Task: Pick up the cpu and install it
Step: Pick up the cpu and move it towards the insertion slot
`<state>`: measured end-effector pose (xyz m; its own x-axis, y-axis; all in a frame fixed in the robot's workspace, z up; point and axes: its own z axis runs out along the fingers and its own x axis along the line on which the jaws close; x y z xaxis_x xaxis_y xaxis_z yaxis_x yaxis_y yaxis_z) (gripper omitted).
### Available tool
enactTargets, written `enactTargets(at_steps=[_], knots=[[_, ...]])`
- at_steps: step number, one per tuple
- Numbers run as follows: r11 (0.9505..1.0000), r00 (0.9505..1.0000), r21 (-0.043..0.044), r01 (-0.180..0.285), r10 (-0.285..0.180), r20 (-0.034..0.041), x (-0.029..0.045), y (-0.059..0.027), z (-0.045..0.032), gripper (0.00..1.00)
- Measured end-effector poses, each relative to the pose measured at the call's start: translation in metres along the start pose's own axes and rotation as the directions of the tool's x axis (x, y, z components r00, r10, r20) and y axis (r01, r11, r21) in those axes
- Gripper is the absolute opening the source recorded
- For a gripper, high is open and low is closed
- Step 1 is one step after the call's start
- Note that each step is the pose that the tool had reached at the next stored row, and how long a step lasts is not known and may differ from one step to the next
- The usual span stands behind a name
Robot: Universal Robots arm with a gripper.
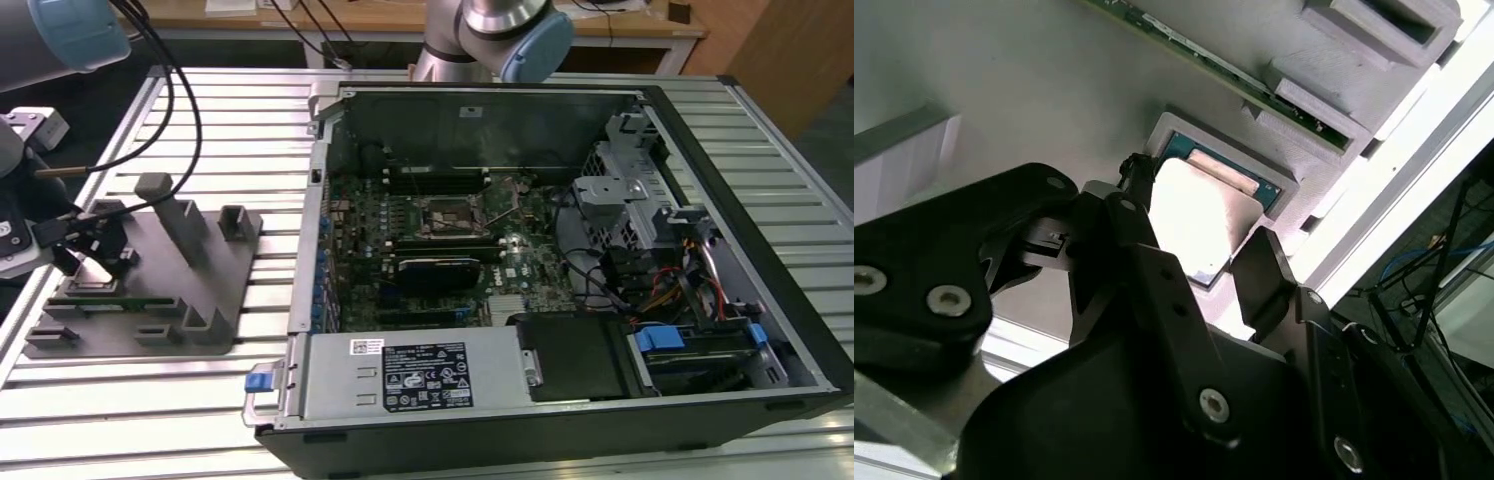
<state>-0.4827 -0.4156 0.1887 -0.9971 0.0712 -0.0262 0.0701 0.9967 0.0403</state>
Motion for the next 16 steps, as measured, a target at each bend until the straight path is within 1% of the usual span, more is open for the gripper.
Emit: enactTargets(at_steps=[9, 16], knots=[[1.0, 1.0, -0.0025, 0.0, 0.0, -0.0001, 0.0004, 0.0004, 0.0016, 0.59], [0.9999, 1.0, -0.0144, -0.001, 0.001, -0.0008, 0.0006, 0.0009, 0.0035, 0.59]])
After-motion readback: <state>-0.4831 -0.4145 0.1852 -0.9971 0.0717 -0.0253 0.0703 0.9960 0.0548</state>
